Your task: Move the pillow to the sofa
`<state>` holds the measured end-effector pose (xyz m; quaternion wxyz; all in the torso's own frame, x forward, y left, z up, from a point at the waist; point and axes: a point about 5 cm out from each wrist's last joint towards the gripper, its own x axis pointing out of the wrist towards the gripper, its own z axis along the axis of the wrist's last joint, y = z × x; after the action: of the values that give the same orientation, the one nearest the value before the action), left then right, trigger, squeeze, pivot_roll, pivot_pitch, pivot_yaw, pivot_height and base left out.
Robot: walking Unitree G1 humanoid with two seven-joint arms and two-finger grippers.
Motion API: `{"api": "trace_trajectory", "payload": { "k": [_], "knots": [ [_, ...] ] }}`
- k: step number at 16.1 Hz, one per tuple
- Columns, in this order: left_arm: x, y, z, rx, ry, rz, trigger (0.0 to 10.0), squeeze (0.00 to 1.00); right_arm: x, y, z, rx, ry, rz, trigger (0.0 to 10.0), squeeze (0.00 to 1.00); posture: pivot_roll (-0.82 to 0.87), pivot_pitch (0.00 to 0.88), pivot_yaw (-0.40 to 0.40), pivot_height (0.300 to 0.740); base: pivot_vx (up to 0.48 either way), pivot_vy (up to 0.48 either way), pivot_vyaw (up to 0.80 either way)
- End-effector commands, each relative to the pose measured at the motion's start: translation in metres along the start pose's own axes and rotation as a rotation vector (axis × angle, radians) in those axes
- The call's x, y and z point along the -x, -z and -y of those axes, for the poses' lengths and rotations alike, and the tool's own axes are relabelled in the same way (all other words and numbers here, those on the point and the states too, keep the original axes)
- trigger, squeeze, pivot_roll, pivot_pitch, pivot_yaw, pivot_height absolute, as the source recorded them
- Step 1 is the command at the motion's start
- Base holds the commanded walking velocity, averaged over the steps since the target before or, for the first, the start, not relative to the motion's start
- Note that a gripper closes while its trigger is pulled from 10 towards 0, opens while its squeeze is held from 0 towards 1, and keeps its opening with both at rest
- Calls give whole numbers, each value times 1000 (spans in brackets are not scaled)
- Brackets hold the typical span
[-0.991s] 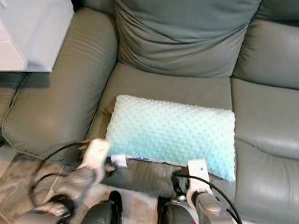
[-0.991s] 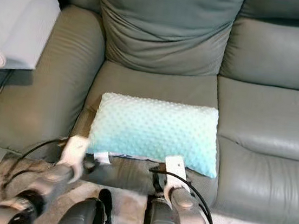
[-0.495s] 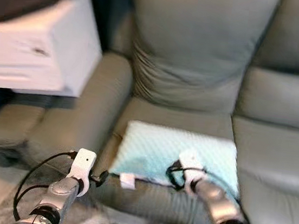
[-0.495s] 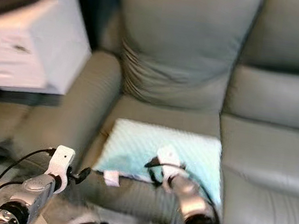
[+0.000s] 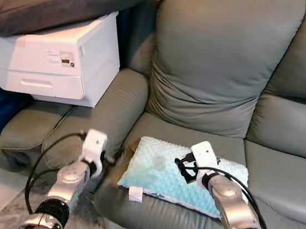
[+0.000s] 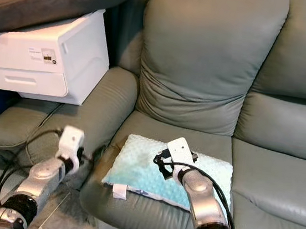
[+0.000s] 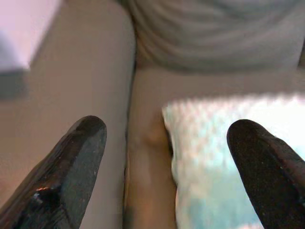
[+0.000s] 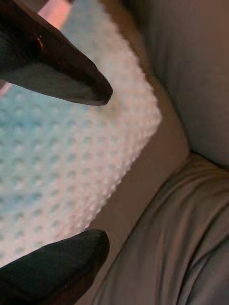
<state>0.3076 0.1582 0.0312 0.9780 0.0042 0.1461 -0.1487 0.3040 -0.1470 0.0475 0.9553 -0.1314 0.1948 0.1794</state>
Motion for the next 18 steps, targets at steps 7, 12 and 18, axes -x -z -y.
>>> {"api": "trace_trajectory", "payload": {
  "k": [7,12,18],
  "knots": [
    [7,-12,-7,113,-243,128,10000,0,17,-12,21,-104,91,59,10000,0,-54,0,-49,740,0,0,0],
    [8,-17,-6,103,-236,141,10000,0,16,-25,18,-117,122,113,10000,0,-68,0,-18,740,0,0,0],
    [3,-26,-4,87,-207,117,10000,0,28,-19,8,-134,127,113,10000,0,-126,0,26,740,0,0,667]
  ]
}}
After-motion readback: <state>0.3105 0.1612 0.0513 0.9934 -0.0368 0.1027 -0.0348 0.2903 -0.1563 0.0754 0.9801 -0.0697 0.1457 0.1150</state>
